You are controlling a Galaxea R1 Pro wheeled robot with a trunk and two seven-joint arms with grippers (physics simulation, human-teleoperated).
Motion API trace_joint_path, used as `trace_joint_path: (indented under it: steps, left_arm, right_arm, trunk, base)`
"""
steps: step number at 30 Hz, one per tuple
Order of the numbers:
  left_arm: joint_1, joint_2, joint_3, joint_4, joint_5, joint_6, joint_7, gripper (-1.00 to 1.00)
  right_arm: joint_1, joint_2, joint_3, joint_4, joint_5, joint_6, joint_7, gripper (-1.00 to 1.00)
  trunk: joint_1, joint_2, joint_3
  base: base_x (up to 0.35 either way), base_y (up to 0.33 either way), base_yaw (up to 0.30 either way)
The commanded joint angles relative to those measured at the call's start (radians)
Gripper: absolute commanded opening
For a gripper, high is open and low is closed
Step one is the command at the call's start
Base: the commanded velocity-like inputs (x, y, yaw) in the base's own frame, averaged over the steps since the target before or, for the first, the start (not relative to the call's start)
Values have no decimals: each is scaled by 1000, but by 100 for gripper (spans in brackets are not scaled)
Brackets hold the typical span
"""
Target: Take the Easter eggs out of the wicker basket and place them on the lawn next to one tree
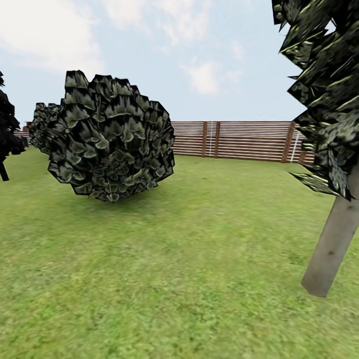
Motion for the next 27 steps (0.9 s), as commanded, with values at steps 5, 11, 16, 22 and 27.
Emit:
trace_joint_path:
  steps: [5,11,16,22,27]
  left_arm:
    - [1,0,1,-2,0,-1,-1,100]
    - [1,0,1,-2,0,-1,-1,100]
    - [1,0,1,-2,0,-1,-1,100]
    - [1,0,1,-2,0,-1,-1,100]
    - [1,0,1,-2,0,-1,-1,100]
  right_arm:
    - [-1,1,0,2,1,1,0,100]
    - [-1,1,0,2,1,0,0,100]
    - [-1,1,0,2,1,0,0,100]
    - [-1,1,0,2,1,1,0,100]
    - [-1,1,0,2,1,1,0,100]
  trunk:
    - [1,0,-1]
    - [1,0,-1]
    - [1,0,-1]
    - [1,0,-1]
    - [1,0,-1]
  base:
    - [336,0,-1]
    - [336,0,-5]
    - [336,0,-188]
    - [336,0,-127]
    - [336,0,-7]
